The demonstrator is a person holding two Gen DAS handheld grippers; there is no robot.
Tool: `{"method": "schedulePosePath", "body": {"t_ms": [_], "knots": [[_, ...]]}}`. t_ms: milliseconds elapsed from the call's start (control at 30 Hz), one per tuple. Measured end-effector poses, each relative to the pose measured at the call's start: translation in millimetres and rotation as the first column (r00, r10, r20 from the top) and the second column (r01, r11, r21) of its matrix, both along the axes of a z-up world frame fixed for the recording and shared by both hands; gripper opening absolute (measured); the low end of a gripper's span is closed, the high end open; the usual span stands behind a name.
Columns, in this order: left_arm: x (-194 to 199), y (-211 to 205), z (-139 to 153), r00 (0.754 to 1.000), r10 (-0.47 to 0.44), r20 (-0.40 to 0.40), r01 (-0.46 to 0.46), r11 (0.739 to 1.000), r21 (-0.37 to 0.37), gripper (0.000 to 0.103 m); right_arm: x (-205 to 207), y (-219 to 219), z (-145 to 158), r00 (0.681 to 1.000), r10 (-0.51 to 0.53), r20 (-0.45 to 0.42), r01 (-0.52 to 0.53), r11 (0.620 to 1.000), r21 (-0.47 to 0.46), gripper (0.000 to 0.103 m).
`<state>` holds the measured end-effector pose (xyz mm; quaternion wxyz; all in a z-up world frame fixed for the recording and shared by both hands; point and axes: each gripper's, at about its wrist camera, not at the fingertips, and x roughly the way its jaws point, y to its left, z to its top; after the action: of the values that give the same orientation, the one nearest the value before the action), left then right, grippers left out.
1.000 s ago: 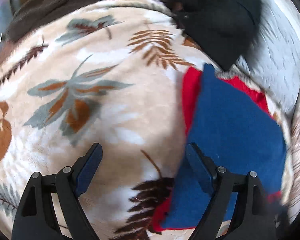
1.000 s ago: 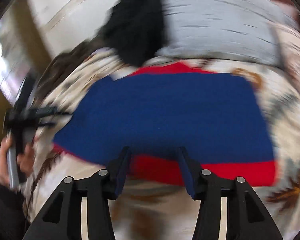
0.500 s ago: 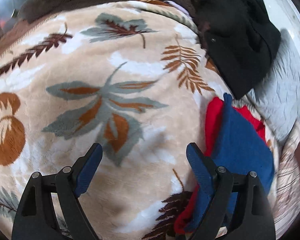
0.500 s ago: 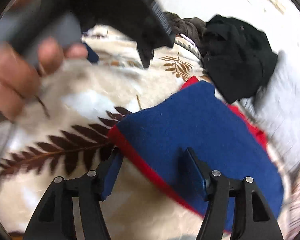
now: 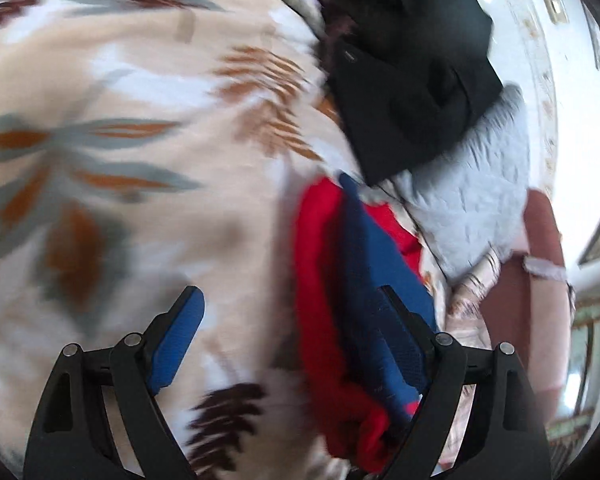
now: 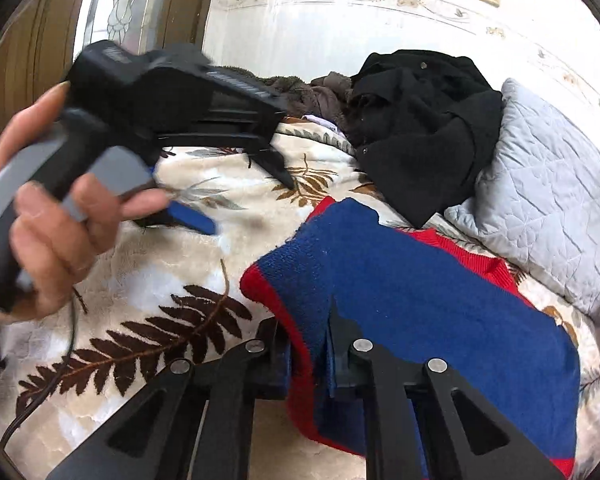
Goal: Fold small clothes
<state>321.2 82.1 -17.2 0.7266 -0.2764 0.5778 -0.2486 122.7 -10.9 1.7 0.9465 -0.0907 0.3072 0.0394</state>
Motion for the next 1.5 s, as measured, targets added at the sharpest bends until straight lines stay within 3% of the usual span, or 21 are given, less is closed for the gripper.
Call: {"method": "schedulePosePath", "body": {"t_ms": [133, 300, 333, 367, 433, 467, 667, 867, 1033, 1300, 1500], "knots": [[17.9, -45.0, -6.0, 0.989, -0.128, -0.071, 0.125, 0.991, -0.041, 0.087, 1.3, -4.4, -2.2, 1.000, 0.005, -0.007, -0.005, 0.999, 0.042, 0.011], [26.5, -83.8, -23.3, 0.975, -0.185, -0.126, 0.195, 0.979, 0.064, 0.084, -1.0, -6.9, -3.7, 1.000, 0.011, -0.010, -0.010, 0.997, 0.078, 0.011], [26.5, -84.6, -23.5, 0.977, -0.176, -0.120, 0.185, 0.980, 0.068, 0.074, -1.2, -9.0, -3.7, 1.000, 0.011, -0.010, -0.010, 0.996, 0.088, 0.011], [24.9, -85.4, -21.5, 0.979, -0.173, -0.110, 0.181, 0.981, 0.065, 0.047, -1.7, -10.5, -3.6, 1.000, 0.010, -0.008, -0.009, 0.995, 0.097, 0.011], [22.7, -88.1, -18.8, 0.978, -0.178, -0.108, 0.187, 0.979, 0.082, 0.021, -3.4, -15.5, -2.8, 1.000, 0.010, -0.004, -0.010, 0.992, 0.124, 0.011], [21.4, -88.0, -16.3, 0.980, -0.172, -0.098, 0.180, 0.979, 0.091, 0.019, -4.1, -18.0, -2.4, 1.000, 0.011, -0.003, -0.010, 0.991, 0.135, 0.011], [8.4, -97.2, 12.4, 0.988, -0.154, -0.027, 0.156, 0.983, 0.094, 0.016, -20.1, -40.5, 7.2, 0.999, -0.009, 0.034, 0.002, 0.976, 0.219, 0.010], [-14.2, -134.9, 50.0, 0.979, -0.198, 0.057, 0.188, 0.972, 0.143, 0.016, -44.5, -82.5, 24.5, 0.994, -0.075, 0.082, 0.044, 0.944, 0.327, 0.009], [-30.0, -168.4, 66.8, 0.974, -0.214, 0.073, 0.199, 0.965, 0.173, 0.016, -64.4, -119.6, 31.4, 0.986, -0.129, 0.105, 0.076, 0.913, 0.402, 0.009], [-59.0, -239.5, 74.8, 0.958, -0.272, 0.088, 0.247, 0.943, 0.224, 0.016, -93.5, -182.2, 25.5, 0.969, -0.223, 0.106, 0.138, 0.845, 0.517, 0.009], [-79.4, -299.3, 64.2, 0.944, -0.324, 0.066, 0.299, 0.921, 0.250, 0.016, -115.9, -235.5, 15.8, 0.949, -0.303, 0.089, 0.194, 0.781, 0.594, 0.009]]}}
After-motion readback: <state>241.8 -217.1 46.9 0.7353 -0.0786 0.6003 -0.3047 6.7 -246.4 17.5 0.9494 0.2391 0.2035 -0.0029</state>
